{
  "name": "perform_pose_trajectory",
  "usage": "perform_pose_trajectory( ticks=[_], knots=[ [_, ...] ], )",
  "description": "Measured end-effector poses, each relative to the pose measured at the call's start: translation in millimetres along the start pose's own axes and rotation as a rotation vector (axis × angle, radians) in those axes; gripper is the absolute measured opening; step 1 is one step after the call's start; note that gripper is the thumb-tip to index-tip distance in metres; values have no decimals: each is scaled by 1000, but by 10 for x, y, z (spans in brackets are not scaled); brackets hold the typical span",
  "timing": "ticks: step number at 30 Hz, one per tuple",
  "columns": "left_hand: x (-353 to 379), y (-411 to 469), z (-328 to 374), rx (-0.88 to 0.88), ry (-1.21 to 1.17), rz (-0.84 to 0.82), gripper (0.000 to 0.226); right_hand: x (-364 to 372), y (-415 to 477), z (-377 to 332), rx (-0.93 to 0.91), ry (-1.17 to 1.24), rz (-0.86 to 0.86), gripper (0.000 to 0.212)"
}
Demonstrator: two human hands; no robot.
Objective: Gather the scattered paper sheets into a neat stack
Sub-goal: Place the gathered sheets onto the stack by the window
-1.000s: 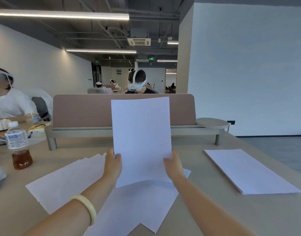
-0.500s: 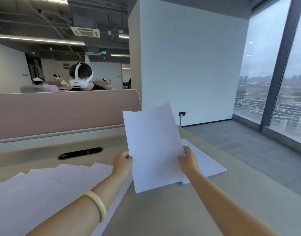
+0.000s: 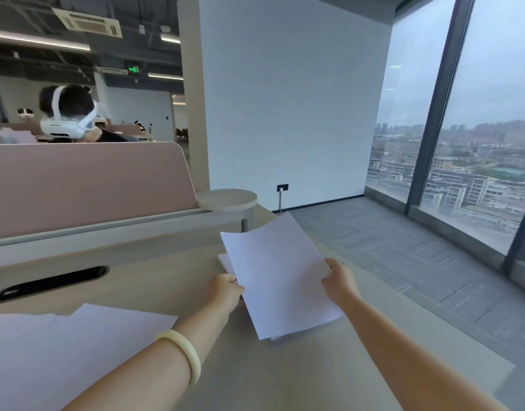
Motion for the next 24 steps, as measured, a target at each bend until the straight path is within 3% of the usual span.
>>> perform_pose_trajectory(
  ticks=[6,9,14,24],
  knots=[
    [155,184,-92,-24,19,-15,22,152,246,42,-31,-56,-18,59],
    [203,246,-153,-28,57,-35,36,233,303,48,-44,-96,-34,60],
    [219,296,-212,-33,98,-40,36,350,330,88,-48,-135,-71,61],
    [196,311,-217,42,317,-34,33,359,306,146,-83,-349,-41,57]
  ],
)
Point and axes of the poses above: each hand's wrist, its own y-axis towards the middle knuckle, its own x-axis out of the palm, z = x × y, the point moved 10 cm from there along y, towards the middle knuckle, and after that the axes turned 11 degrees about z, right-handed, at the moved point
